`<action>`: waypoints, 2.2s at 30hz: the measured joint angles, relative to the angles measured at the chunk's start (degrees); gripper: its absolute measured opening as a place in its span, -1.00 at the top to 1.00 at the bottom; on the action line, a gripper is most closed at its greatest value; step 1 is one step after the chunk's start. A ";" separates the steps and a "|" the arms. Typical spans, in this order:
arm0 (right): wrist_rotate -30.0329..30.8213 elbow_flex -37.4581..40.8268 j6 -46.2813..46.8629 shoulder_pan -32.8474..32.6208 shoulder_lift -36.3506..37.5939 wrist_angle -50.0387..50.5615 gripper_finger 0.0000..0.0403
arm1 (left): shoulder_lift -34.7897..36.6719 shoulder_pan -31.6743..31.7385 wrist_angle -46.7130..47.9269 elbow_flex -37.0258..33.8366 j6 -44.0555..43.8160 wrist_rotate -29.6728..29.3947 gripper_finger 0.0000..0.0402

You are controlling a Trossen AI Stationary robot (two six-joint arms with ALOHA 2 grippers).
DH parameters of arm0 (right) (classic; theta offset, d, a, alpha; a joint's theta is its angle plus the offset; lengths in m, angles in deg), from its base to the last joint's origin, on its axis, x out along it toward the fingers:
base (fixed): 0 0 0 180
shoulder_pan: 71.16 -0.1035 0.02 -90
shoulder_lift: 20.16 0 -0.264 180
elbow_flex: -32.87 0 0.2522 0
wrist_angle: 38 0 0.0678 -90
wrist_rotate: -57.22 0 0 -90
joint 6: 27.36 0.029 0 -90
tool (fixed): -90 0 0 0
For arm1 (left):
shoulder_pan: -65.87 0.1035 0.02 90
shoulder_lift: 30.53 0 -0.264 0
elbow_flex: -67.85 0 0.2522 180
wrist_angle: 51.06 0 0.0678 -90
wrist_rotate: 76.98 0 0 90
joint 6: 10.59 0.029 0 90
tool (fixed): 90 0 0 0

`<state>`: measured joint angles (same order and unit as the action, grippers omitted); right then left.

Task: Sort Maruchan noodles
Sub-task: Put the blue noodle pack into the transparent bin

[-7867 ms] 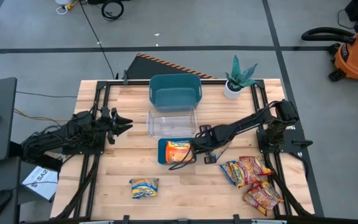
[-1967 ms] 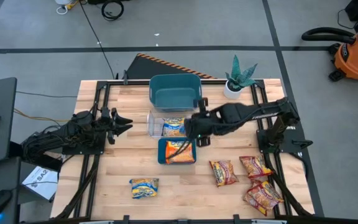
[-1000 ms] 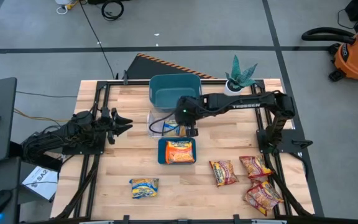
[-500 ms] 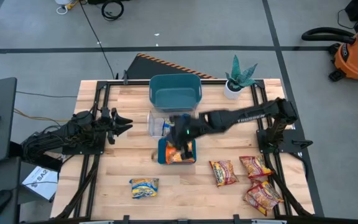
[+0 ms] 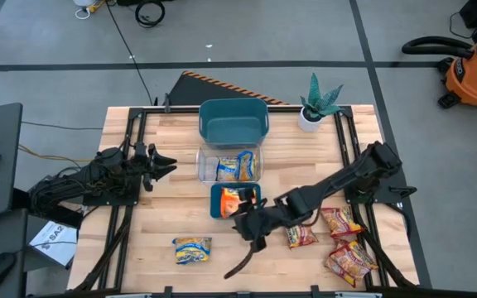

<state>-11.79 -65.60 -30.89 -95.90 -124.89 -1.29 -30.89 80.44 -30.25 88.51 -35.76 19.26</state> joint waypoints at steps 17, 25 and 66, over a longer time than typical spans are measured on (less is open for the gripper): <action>4.31 16.30 0.50 2.58 5.11 -24.56 0.13 | 0.00 0.00 -0.27 0.00 -5.86 -3.27 0.29; 8.60 25.03 -4.18 6.15 10.40 -37.33 0.13 | -7.46 -4.85 -0.64 3.78 -6.79 15.71 0.29; 23.91 34.17 5.51 6.28 11.74 -48.23 0.13 | -91.67 -59.45 24.60 54.77 -8.44 -13.52 0.30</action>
<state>12.13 -31.43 -25.38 -89.62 -113.15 -49.52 -122.56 20.99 -5.65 143.28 -44.20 5.74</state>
